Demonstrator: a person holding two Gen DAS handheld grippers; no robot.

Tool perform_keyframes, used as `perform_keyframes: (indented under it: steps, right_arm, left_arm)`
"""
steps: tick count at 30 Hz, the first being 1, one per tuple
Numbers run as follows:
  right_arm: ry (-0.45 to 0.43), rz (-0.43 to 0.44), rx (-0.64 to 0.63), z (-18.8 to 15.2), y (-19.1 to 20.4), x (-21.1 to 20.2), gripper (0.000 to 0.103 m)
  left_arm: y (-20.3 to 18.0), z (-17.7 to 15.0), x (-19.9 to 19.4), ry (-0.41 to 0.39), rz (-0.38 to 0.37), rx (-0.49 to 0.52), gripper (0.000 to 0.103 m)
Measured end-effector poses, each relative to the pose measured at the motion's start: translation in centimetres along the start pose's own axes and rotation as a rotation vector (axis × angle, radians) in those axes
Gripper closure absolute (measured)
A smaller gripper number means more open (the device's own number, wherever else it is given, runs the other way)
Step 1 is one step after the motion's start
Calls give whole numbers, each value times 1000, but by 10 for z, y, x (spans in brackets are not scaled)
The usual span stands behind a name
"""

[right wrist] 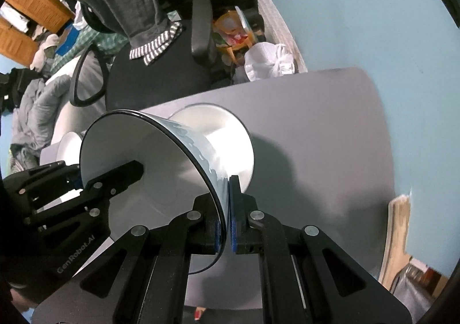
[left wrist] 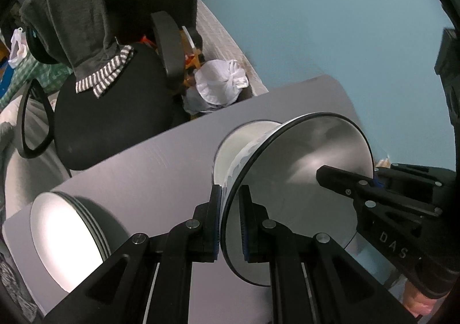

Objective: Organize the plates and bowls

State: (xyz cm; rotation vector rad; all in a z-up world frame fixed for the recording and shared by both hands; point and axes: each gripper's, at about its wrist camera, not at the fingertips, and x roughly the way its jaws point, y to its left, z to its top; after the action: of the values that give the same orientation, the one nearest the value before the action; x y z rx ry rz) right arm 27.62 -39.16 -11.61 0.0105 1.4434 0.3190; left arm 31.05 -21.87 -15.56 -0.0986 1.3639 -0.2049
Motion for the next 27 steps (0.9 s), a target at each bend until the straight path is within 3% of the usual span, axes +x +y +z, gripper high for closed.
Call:
perform_keyframes:
  steps: [15, 27]
  right_arm:
    - [99, 14, 10, 25, -16, 29, 98]
    - [137, 26, 7, 32, -21, 35, 98]
  left_arm:
    - [1, 17, 32, 48, 45, -25, 92]
    - [-4, 23, 34, 38, 61, -16, 92]
